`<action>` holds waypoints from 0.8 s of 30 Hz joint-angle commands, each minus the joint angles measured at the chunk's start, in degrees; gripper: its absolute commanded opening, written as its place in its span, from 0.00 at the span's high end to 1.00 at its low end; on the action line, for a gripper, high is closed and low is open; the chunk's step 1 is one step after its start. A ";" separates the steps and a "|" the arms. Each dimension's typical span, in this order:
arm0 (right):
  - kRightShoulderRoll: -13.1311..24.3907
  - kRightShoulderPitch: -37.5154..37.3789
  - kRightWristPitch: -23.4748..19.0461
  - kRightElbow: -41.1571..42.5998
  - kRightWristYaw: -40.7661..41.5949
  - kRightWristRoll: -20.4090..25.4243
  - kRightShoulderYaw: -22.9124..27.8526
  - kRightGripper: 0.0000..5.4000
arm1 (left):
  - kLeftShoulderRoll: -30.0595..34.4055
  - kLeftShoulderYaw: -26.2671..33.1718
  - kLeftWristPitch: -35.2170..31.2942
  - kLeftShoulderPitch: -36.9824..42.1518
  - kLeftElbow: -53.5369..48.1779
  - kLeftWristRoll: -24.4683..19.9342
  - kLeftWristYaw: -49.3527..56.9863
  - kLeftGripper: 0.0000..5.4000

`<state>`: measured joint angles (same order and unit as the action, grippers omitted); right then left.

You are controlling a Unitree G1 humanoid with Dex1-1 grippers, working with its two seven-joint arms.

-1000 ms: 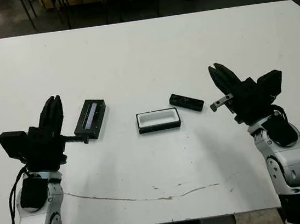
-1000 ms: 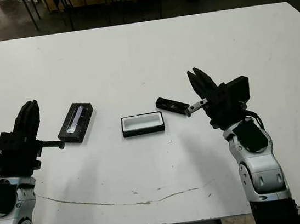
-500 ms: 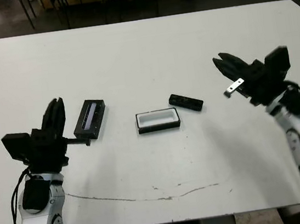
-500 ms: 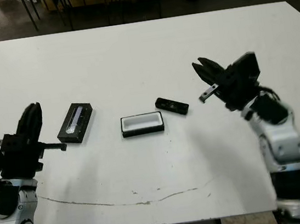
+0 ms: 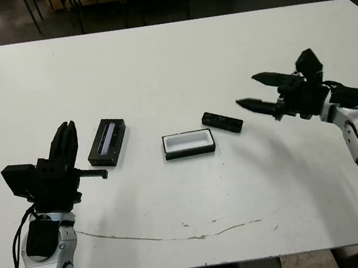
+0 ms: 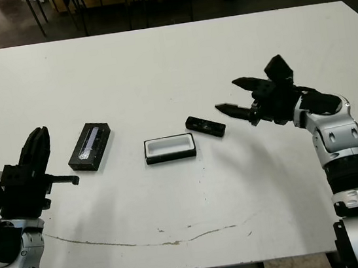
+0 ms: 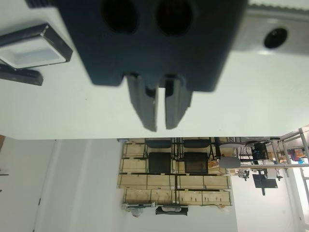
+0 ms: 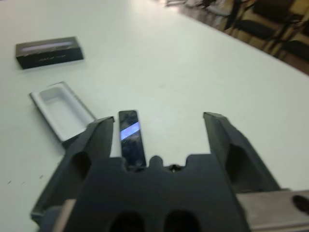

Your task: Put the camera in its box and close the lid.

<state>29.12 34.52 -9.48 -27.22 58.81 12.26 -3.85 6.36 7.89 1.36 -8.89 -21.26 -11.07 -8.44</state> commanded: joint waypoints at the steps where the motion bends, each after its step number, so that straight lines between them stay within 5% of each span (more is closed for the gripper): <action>1: 0.43 1.51 -2.61 -2.18 3.25 0.21 -0.70 0.08 | 0.78 0.15 -1.05 -0.77 0.56 0.08 -0.45 1.00; 3: 0.13 1.87 -2.14 -3.57 4.97 0.50 -0.51 0.00 | 0.75 0.06 -1.47 -0.80 0.37 0.29 -0.32 1.00; 24: -1.77 1.09 0.28 -6.09 4.05 -2.87 -1.94 0.00 | 0.78 -0.13 -1.87 -1.00 0.53 1.13 -0.38 1.00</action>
<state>27.56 36.25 -9.34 -32.39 63.17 10.20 -5.44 6.43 7.82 0.25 -9.03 -21.32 -10.47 -8.73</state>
